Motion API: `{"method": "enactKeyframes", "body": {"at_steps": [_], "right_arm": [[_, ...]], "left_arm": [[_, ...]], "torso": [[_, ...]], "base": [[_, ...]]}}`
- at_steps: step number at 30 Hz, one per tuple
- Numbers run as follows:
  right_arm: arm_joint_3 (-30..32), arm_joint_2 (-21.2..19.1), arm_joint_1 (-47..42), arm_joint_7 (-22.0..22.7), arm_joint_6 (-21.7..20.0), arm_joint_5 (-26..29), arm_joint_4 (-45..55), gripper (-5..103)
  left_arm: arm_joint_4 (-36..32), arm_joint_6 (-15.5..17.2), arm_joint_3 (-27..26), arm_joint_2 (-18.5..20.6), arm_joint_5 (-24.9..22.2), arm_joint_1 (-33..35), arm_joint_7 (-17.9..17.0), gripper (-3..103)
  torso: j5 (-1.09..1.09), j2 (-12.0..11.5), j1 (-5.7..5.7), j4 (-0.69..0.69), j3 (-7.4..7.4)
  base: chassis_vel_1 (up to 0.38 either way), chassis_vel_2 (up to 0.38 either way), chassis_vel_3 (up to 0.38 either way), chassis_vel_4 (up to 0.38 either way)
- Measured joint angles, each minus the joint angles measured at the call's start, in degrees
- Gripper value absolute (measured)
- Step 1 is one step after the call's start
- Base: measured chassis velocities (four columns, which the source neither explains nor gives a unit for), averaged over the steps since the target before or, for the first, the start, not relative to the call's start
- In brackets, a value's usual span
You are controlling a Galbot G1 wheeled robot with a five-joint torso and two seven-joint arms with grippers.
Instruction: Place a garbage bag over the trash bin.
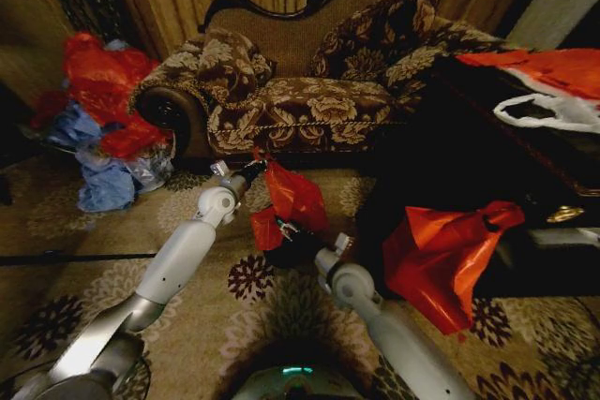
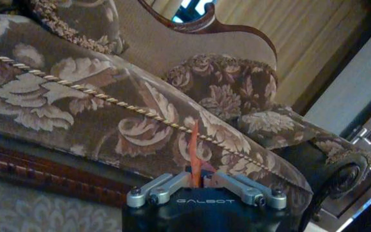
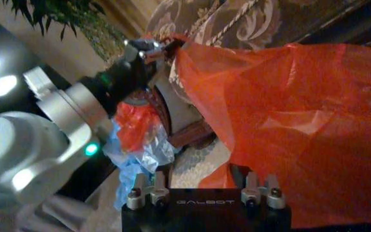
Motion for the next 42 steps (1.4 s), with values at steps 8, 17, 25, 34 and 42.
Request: {"method": "enactKeyframes", "body": {"at_steps": [8, 17, 25, 34, 42], "right_arm": [[-3.8, 1.26, 6.07, -0.36, -0.44, -0.47, -7.7, 37], [-4.59, 3.26, 10.66, -0.22, -0.57, -3.62, -17.34, 14], [-5.32, 4.02, 11.64, 1.27, -1.72, -5.91, -22.4, 0], [-6.78, 5.44, 12.41, 3.09, -2.16, -5.87, -25.48, 0], [-5.77, 2.8, 12.2, 7.6, -2.75, -4.71, -19.46, 0]], "left_arm": [[-0.34, 0.08, -0.14, -0.1, -0.07, -0.23, -0.01, 0], [0.11, 0.14, 0.66, -2.51, 0.05, -1.2, 0.41, 0], [0.28, 0.19, 0.92, -3.71, 0.37, -1.39, 0.77, 0], [0.32, 0.27, 1.15, -5.86, 2.48, -0.32, 1.02, 0], [-1.72, 0.34, 0.52, -5.68, 3.41, 2.65, 0.45, 0]], "torso": [[0.01, 0.0, 0.0, 0.0, 0.0], [0.02, 0.0, 0.0, -0.01, 0.0], [0.01, 0.0, 0.0, 0.01, 0.0], [0.02, 0.0, 0.0, 0.01, 0.0], [0.01, 0.0, 0.0, 0.0, 0.0]], "base": [[0.0, 0.0, 0.0, 0.0], [0.0, 0.0, 0.0, 0.0], [0.0, 0.0, 0.0, 0.0], [0.0, 0.0, 0.0, 0.0], [0.0, 0.0, 0.0, 0.0]]}}
